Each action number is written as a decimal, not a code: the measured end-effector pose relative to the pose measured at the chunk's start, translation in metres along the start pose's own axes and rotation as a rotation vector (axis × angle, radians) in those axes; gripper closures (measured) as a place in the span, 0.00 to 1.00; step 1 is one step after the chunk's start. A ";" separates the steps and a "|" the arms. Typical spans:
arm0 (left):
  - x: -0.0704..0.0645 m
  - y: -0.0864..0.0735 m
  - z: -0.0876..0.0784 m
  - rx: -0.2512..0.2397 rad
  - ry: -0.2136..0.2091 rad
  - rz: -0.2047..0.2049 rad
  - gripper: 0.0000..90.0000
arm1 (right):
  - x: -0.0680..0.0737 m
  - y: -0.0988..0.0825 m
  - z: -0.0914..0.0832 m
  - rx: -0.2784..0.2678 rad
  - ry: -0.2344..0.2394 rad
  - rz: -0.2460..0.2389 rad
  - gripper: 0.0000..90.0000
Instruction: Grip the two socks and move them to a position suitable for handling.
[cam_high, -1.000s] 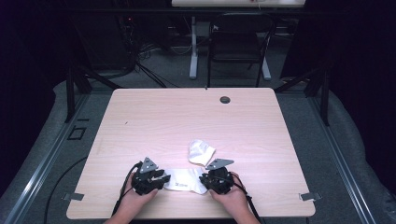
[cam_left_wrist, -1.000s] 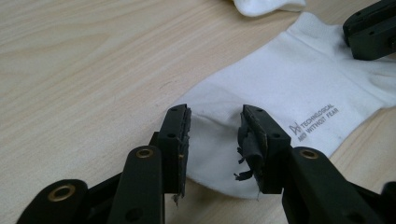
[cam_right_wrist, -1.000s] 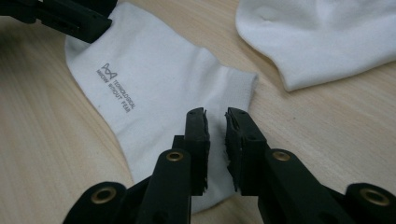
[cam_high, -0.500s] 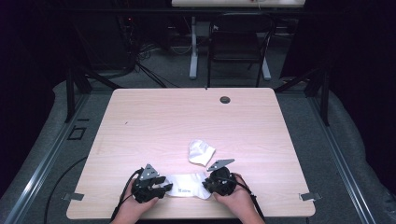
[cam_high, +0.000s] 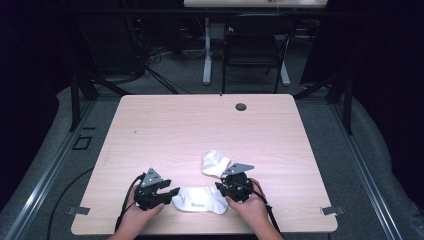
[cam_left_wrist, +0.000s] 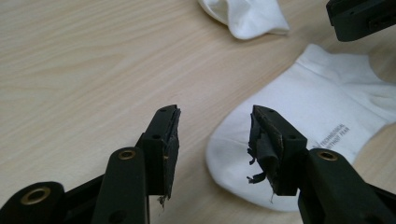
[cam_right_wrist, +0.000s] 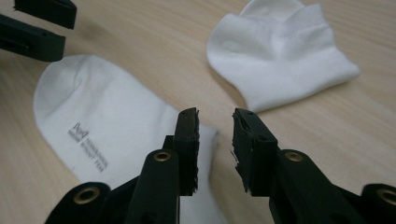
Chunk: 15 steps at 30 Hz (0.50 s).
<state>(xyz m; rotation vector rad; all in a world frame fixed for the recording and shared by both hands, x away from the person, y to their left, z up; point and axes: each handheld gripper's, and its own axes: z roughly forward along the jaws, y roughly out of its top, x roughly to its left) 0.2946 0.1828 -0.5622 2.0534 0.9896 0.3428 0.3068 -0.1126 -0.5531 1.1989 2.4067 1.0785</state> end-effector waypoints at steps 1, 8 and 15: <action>0.003 0.001 -0.001 -0.005 0.005 -0.002 0.58 | -0.001 0.004 0.003 -0.011 -0.003 0.016 0.79; 0.022 -0.002 -0.003 -0.006 0.037 -0.047 0.58 | -0.008 0.037 0.021 -0.025 -0.038 0.052 0.75; 0.025 -0.002 -0.003 -0.006 0.048 -0.057 0.58 | -0.004 0.056 0.041 -0.001 -0.069 0.027 0.71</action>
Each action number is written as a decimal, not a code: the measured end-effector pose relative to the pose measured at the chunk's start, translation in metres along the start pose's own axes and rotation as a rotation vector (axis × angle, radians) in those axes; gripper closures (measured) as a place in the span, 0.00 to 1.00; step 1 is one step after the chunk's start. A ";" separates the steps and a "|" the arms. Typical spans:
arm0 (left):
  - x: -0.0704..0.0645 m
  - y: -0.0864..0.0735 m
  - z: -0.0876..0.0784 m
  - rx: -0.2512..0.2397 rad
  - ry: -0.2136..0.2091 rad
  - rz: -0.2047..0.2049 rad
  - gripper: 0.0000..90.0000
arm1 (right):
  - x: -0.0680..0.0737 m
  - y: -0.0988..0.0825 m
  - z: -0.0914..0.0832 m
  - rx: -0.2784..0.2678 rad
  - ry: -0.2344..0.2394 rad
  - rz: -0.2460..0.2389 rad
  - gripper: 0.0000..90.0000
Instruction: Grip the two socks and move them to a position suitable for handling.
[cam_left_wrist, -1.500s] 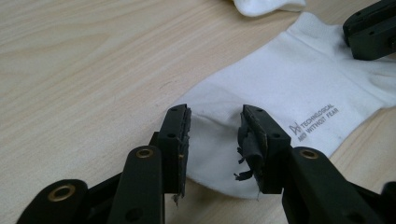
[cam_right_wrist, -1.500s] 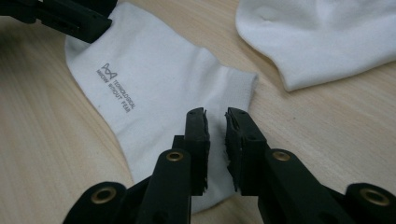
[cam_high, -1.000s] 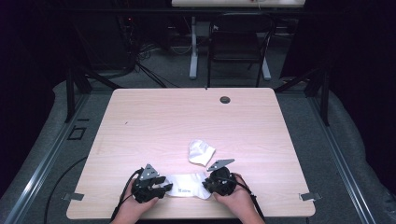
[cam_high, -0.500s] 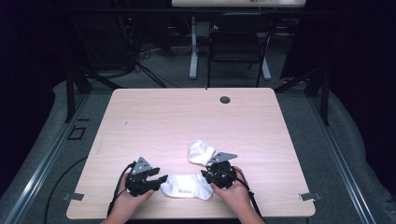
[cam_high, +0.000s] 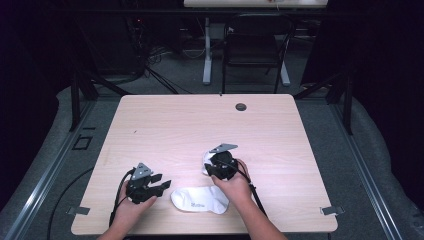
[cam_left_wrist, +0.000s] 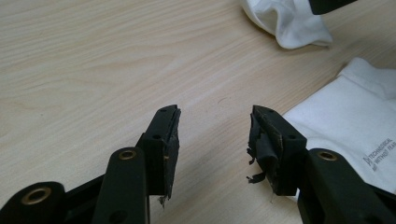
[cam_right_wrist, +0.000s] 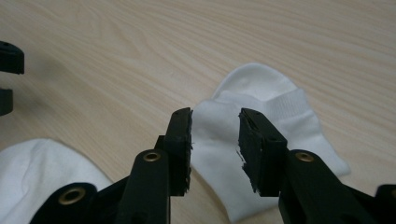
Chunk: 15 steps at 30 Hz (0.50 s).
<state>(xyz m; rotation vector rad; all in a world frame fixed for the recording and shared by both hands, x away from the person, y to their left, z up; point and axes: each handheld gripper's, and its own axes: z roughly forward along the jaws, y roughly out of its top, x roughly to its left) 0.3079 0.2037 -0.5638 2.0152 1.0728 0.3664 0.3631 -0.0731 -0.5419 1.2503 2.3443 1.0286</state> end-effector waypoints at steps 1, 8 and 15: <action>-0.001 0.000 0.001 0.002 -0.007 0.005 0.58 | 0.003 0.004 0.005 -0.008 -0.010 0.005 0.70; -0.003 0.000 0.005 0.013 -0.013 0.015 0.58 | 0.015 0.015 0.023 0.016 -0.074 -0.032 0.64; -0.004 0.000 0.005 0.011 -0.019 0.014 0.58 | 0.014 0.010 0.027 0.085 -0.119 -0.066 0.73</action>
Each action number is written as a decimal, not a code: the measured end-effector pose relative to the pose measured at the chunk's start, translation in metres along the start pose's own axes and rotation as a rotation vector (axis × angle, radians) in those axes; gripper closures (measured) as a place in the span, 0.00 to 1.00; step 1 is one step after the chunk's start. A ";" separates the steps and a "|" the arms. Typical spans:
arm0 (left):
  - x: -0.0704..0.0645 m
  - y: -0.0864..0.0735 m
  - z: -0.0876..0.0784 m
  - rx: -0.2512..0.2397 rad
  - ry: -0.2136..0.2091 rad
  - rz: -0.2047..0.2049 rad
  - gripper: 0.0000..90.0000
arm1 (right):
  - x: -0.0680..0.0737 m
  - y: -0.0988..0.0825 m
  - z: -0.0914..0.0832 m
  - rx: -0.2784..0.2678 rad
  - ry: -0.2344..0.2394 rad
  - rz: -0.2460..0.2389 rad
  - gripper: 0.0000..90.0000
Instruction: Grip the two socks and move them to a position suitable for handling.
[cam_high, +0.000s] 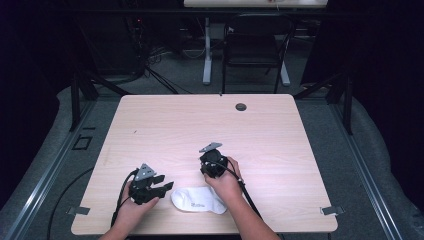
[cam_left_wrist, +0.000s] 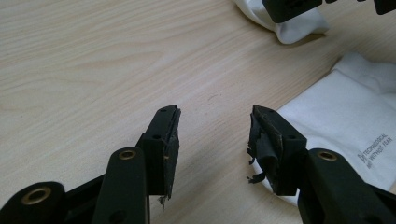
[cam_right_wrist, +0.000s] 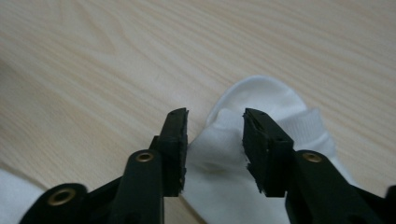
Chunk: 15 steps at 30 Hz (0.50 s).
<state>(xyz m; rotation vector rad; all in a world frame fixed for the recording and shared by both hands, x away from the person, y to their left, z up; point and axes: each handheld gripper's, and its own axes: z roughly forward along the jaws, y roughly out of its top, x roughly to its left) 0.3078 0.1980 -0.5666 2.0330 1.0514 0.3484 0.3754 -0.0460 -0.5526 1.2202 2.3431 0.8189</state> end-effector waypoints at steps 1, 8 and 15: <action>0.000 0.000 0.000 0.000 0.000 -0.001 0.58 | 0.000 0.000 0.000 0.000 0.000 0.000 0.73; -0.002 0.000 0.002 0.004 0.003 0.002 0.58 | -0.004 -0.009 -0.008 0.025 0.019 0.018 0.94; -0.003 0.000 0.003 0.009 0.000 0.006 0.58 | -0.007 -0.015 -0.017 0.015 0.033 0.015 1.00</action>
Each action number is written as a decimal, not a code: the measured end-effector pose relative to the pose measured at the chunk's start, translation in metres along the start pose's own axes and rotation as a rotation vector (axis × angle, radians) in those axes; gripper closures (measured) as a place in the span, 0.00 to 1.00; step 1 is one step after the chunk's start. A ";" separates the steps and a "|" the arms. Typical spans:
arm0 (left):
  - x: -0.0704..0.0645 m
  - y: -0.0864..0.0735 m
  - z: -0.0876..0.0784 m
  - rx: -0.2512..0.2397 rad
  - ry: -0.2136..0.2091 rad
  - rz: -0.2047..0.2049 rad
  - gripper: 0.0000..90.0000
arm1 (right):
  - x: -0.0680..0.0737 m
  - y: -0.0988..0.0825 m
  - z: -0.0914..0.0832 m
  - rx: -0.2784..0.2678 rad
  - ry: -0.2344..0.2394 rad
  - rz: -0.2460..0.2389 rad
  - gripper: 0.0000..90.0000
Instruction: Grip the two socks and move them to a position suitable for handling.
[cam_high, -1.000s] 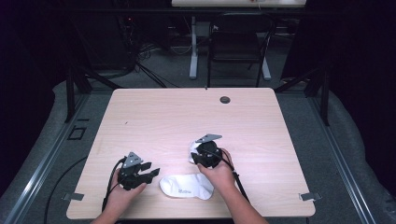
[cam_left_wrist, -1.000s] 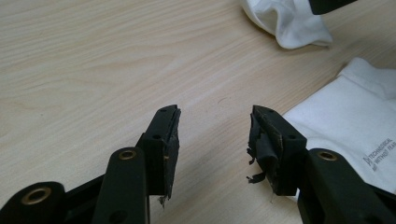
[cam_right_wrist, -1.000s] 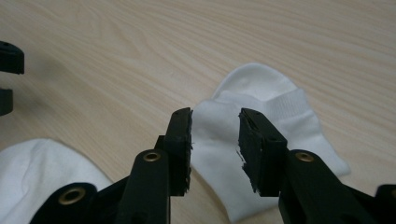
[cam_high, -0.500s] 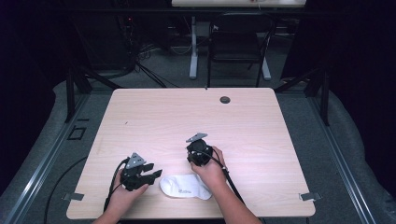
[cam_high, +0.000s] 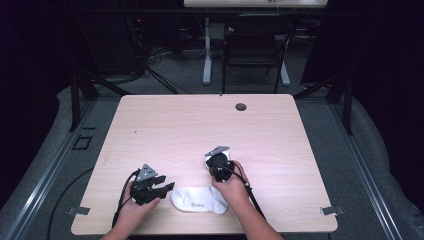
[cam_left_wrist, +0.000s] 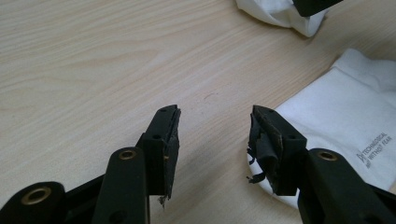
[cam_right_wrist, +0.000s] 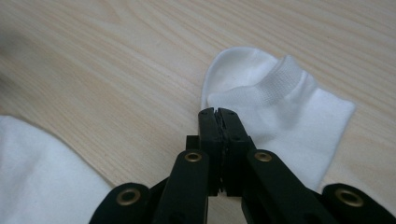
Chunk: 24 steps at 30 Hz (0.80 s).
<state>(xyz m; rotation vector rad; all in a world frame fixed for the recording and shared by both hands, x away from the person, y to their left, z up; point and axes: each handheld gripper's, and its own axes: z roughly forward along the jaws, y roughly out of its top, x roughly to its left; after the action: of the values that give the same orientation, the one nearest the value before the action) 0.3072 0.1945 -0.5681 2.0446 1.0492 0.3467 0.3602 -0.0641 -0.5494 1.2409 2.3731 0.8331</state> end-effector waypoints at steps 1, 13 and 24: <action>0.000 0.000 0.000 -0.002 0.001 -0.002 0.58 | 0.000 0.000 -0.001 -0.004 0.006 0.000 1.00; -0.002 0.000 0.003 -0.001 0.005 0.003 0.58 | 0.013 0.002 -0.023 -0.107 0.101 -0.038 1.00; -0.006 0.019 0.004 -0.052 -0.006 0.008 0.69 | -0.008 -0.013 -0.048 -0.217 0.099 0.037 1.00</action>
<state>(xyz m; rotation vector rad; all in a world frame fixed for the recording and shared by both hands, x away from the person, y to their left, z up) 0.3161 0.1815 -0.5555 2.0028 1.0181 0.3687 0.3305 -0.0930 -0.5206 1.1836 2.2667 1.1545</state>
